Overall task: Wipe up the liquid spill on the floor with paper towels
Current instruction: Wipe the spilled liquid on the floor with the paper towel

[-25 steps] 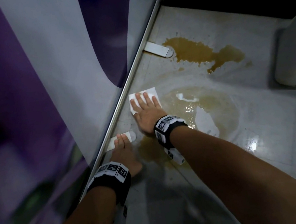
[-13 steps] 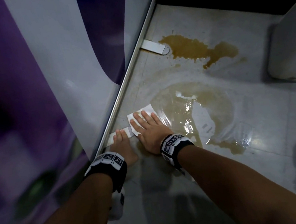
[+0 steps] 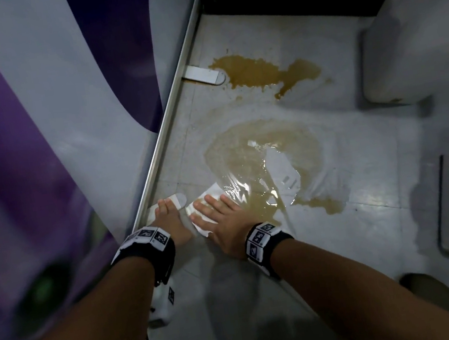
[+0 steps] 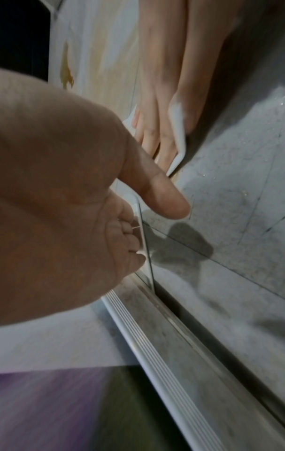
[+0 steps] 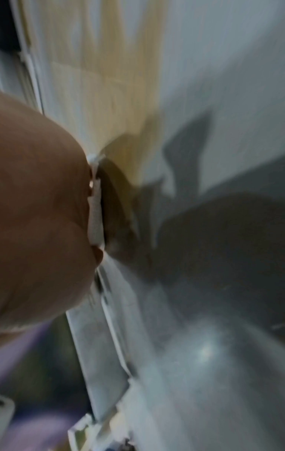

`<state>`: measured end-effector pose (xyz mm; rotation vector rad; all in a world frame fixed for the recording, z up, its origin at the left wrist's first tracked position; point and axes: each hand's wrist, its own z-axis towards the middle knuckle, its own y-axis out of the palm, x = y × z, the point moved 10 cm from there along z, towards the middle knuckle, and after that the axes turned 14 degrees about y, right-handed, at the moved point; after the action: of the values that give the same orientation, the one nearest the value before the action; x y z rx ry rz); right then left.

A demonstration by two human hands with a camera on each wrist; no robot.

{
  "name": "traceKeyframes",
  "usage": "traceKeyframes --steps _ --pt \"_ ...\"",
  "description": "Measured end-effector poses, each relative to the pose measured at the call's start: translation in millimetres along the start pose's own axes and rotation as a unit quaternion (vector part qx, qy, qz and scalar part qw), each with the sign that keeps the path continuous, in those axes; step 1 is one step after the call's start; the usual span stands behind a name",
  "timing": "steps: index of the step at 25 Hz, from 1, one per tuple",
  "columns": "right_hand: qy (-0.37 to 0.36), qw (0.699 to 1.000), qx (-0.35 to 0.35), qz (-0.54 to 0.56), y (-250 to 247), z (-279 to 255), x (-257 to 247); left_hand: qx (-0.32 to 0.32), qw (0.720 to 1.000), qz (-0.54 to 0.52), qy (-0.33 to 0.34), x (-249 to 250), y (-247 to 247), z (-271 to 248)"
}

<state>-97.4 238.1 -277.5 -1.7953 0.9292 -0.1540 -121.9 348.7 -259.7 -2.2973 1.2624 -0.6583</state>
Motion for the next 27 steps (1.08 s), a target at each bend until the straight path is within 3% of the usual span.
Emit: traceKeyframes --steps 6,17,19,22,25,27 --pt "-0.057 0.998 -0.005 -0.038 11.2 -34.4 29.9 0.042 0.999 0.018 -0.018 -1.9 -5.0 8.1" --pt "-0.037 0.995 -0.083 -0.04 6.6 -89.4 53.5 0.075 0.996 0.023 -0.035 -4.5 -13.3 10.2" --pt "0.001 0.993 -0.114 -0.017 -4.3 -88.6 57.1 0.081 0.996 0.022 -0.037 -2.1 -12.4 9.8" --pt "0.098 0.974 -0.163 0.122 -31.4 -77.9 71.8 0.098 0.994 0.019 -0.037 0.5 -11.6 10.3" --pt "0.126 0.952 -0.115 0.252 -72.2 -53.3 87.6 0.089 0.995 0.031 -0.038 1.6 -8.7 11.6" --pt "0.151 0.955 -0.053 0.248 -89.4 -36.1 108.6 0.096 0.995 0.011 -0.037 0.3 -8.2 13.2"
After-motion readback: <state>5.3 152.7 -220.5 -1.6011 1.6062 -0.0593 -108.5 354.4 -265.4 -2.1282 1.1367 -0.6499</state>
